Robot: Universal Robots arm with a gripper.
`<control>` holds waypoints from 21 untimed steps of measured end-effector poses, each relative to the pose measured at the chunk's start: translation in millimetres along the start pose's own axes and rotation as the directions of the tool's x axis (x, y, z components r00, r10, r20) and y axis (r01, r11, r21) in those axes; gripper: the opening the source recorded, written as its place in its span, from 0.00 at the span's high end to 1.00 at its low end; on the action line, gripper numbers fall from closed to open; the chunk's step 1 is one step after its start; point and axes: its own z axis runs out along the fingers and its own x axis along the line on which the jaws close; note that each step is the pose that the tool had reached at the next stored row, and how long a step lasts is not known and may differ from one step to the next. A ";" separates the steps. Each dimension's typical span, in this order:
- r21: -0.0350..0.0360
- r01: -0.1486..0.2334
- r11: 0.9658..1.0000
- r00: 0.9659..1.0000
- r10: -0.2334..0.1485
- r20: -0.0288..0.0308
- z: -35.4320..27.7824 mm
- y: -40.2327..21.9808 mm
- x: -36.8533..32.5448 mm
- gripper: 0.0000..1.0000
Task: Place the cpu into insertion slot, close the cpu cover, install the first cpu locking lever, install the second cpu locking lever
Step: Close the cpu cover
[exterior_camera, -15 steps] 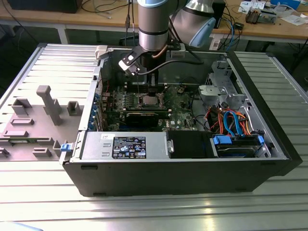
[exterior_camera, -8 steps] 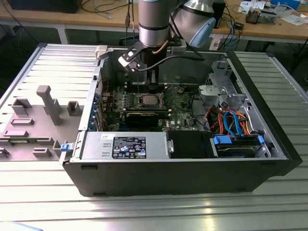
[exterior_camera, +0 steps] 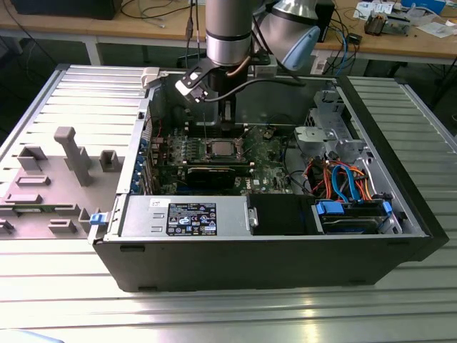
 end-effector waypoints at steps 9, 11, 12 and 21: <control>0.000 0.000 1.000 1.000 0.000 0.000 -9.5 0.4 -0.2 0.89; 0.000 0.000 1.000 1.000 0.000 0.000 -10.9 0.5 -0.3 0.89; 0.000 0.000 1.000 1.000 0.000 0.000 -11.8 0.5 -0.3 0.89; 0.000 0.000 1.000 1.000 0.000 0.000 -15.4 0.7 -0.4 0.89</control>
